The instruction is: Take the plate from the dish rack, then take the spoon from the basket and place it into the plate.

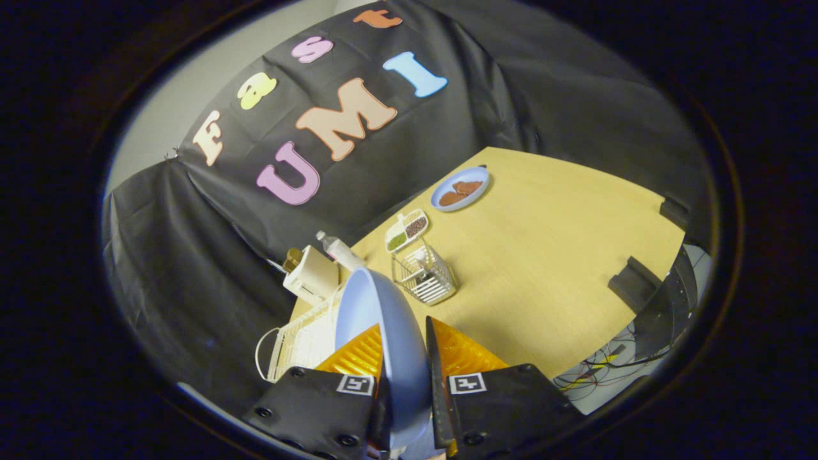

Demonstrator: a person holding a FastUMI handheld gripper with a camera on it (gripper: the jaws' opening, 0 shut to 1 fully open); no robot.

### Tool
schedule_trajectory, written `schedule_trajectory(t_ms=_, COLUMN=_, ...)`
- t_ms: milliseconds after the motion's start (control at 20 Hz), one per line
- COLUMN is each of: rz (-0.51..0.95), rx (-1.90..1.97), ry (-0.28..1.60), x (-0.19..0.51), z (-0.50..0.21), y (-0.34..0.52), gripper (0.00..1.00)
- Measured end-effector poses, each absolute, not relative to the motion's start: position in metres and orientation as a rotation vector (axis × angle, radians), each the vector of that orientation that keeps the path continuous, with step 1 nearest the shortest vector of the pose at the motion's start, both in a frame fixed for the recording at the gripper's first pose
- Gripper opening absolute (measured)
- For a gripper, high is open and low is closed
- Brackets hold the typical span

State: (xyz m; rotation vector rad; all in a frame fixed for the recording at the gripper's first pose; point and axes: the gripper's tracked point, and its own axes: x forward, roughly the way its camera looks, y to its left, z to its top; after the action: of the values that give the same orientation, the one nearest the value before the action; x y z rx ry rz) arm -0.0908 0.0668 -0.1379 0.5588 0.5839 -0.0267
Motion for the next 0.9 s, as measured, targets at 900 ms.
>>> schedule_trajectory(t_ms=900, rz=-0.053, rx=0.754, ry=0.701, x=-0.049, z=-0.275, y=0.028, gripper=0.28)
